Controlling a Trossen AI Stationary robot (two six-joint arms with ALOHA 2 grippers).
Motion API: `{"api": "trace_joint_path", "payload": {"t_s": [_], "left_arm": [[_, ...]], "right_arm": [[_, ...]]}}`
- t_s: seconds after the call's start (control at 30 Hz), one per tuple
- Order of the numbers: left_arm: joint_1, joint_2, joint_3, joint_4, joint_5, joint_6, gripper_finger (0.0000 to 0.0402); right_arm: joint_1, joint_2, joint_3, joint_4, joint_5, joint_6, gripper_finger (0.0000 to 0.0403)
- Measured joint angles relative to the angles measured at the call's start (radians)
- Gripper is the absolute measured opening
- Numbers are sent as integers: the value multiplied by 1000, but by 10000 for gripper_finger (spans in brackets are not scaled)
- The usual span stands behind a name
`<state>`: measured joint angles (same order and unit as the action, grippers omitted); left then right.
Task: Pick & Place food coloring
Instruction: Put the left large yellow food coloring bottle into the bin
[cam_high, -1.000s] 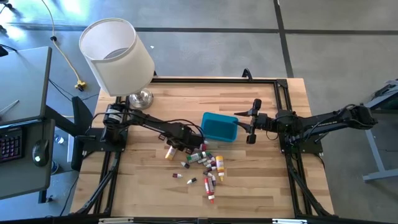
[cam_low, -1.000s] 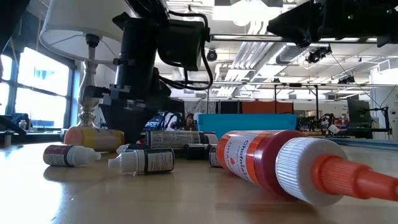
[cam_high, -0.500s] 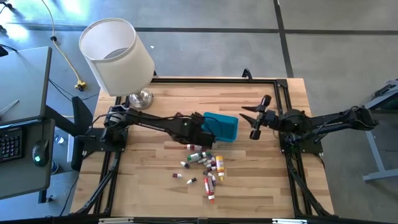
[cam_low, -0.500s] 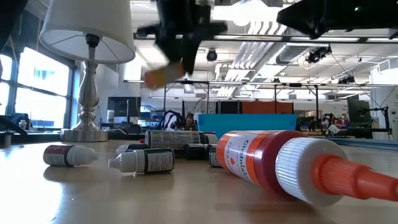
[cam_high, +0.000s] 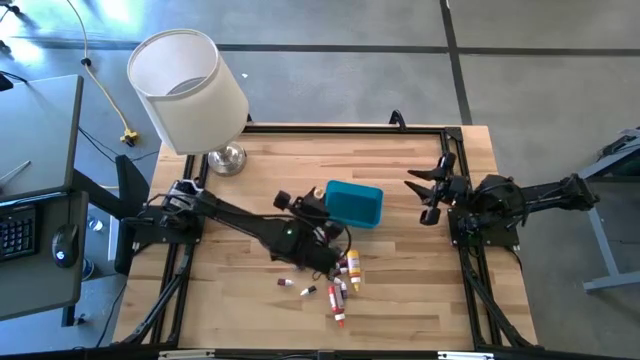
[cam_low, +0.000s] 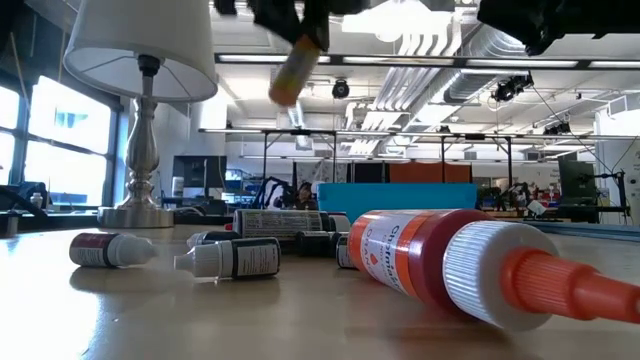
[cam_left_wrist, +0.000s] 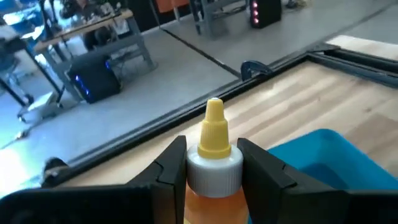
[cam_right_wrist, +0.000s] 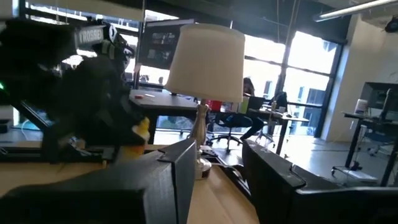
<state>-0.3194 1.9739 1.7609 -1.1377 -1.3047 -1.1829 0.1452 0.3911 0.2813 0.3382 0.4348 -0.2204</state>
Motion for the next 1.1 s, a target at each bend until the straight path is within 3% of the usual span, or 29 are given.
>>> {"api": "trace_joint_path", "payload": {"t_s": [0.1,0.23,0.4,0.5,0.77,1.0,1.1], "left_arm": [[30,0,-71,149,-3,31,102],[80,0,-154,410,81,184,103],[133,0,-246,935,266,589,103],[156,0,-273,1153,336,790,103],[183,-13,-275,1275,315,976,103],[242,-35,-273,1495,539,1117,108],[249,-60,-275,1475,547,1152,108]], "right_arm": [[0,8,0,2,-20,20,124],[0,9,0,0,-33,38,124],[0,8,0,-13,-33,62,124],[0,8,0,-30,-36,67,124],[0,8,0,-75,-77,120,124],[0,8,0,-104,-126,206,124],[0,8,0,-113,-168,224,124]]}}
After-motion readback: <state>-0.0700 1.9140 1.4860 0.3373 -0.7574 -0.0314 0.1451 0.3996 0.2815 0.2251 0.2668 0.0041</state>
